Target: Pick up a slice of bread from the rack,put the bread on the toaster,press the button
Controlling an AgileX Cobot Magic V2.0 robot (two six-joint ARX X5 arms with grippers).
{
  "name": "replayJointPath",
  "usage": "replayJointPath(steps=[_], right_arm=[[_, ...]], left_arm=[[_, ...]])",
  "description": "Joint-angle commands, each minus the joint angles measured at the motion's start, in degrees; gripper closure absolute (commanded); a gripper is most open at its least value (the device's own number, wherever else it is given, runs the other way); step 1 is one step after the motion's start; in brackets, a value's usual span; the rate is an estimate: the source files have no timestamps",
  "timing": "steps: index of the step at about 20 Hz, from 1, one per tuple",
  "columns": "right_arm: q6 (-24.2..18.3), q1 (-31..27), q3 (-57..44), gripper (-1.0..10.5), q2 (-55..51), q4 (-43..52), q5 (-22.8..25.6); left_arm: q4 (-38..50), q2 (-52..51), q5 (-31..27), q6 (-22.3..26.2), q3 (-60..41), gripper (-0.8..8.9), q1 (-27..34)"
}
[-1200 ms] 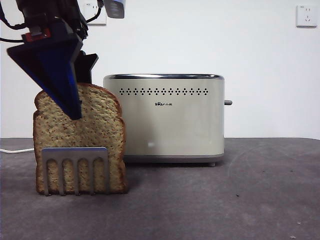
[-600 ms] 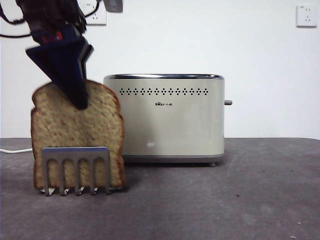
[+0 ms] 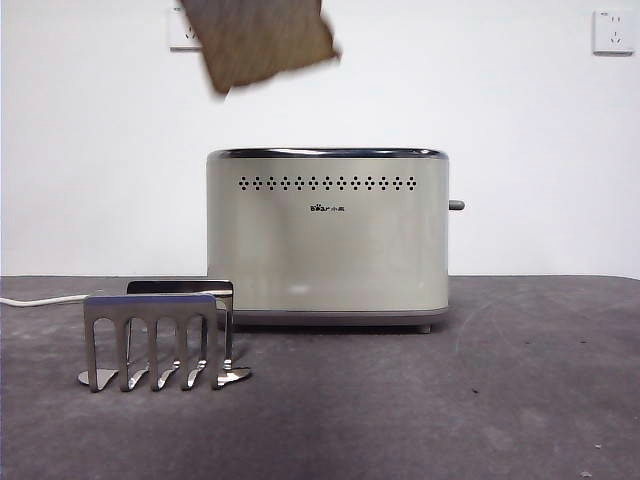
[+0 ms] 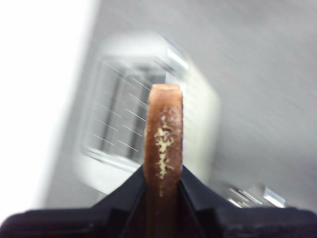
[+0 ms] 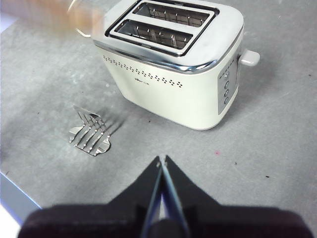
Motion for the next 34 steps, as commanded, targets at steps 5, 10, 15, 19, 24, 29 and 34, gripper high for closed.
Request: replayJointPath(steps=[5,10,15,19,24,29,34], right_arm=[[-0.28,0.20,0.07,9.6,1.22,0.09,-2.71],[-0.28,0.26,0.07,9.6,1.33,0.07,-3.52],[-0.28,0.37,0.07,9.6,1.33,-0.13,-3.50],[-0.28,0.42,0.07,9.6,1.33,-0.15,-3.52],[-0.33,0.42,0.07,9.6,1.40,-0.17,-3.52],[-0.33,0.42,0.07,9.6,1.42,-0.20,-3.50],[-0.72,0.42,0.07,9.6,1.79,-0.17,-3.50]], left_arm=[[7.13,4.28,-1.29,9.05,0.96,8.23,-0.04],[10.25,10.62,-2.38,11.06,1.95,8.24,0.02],[10.12,14.43,-2.27,12.31,2.71,8.24,0.72],[10.03,16.92,-2.05,13.57,2.71,8.24,1.55],[8.63,18.88,-0.57,13.57,2.71,8.24,1.90],[7.56,20.39,0.85,12.63,2.71,8.24,2.56],[7.15,20.37,0.63,12.07,2.73,8.24,2.23]])
